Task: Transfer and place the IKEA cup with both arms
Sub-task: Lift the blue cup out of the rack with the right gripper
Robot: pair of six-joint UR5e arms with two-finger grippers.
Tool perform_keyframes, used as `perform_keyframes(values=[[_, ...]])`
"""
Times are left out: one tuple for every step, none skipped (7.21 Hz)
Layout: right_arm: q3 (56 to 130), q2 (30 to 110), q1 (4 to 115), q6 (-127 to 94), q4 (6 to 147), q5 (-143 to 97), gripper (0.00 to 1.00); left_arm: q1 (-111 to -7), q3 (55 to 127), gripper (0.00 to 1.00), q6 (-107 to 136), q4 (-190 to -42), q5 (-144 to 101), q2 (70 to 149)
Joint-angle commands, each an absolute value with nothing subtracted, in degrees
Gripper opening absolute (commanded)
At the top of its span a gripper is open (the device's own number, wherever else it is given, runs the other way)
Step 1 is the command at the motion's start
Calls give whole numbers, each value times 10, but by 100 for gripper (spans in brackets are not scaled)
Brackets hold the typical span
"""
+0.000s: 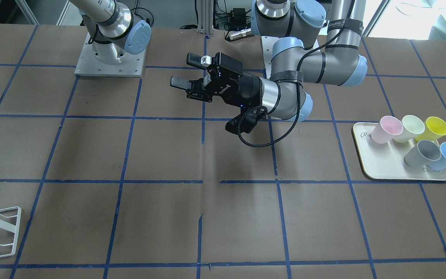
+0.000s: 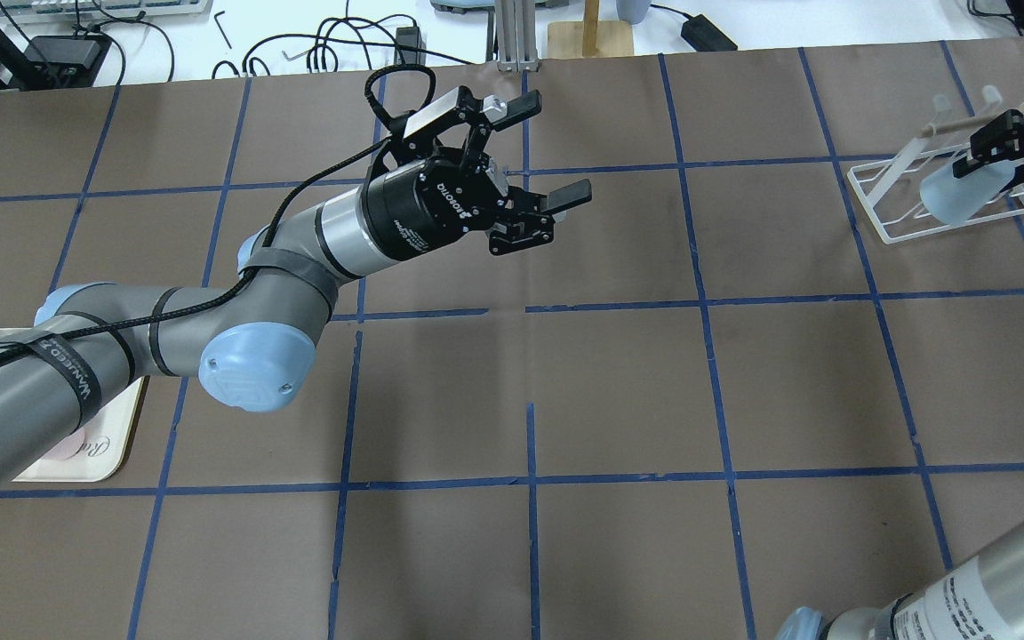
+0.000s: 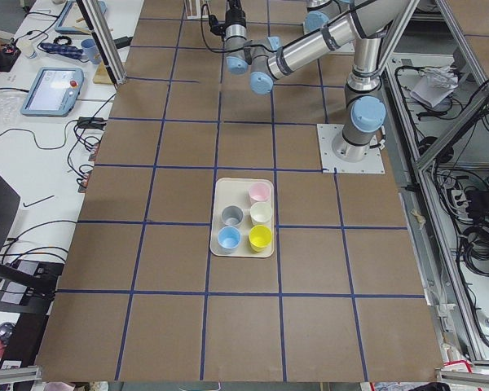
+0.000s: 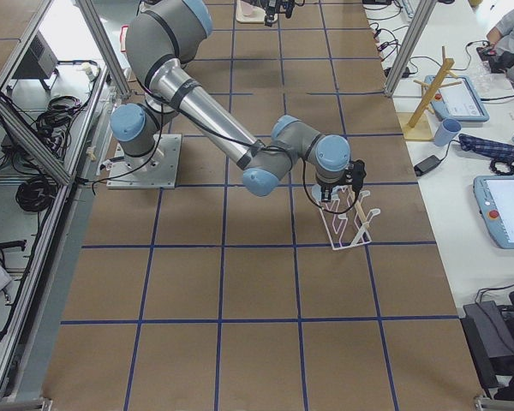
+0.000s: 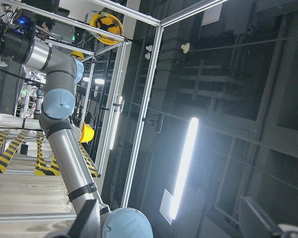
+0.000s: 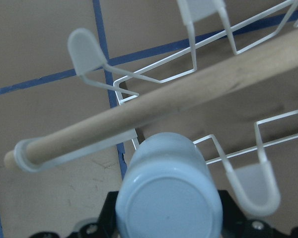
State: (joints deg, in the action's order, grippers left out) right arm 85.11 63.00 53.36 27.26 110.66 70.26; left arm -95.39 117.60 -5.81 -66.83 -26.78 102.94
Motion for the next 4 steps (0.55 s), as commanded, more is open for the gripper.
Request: perform_keyframes(values=[[846,635,533,273,1106,702,40,-954,1175,100,-57,-655,-272,1030],[832,638,534,273,1102,702,40,-954,1175,100,-57,-654,-272,1030],[810,641,534,273,1094,703,39,-955,1175,100,-57,-648,-272,1030],[790,644,534,273,1065,703,36,-955,1175,100,-57,-644,-272,1031]])
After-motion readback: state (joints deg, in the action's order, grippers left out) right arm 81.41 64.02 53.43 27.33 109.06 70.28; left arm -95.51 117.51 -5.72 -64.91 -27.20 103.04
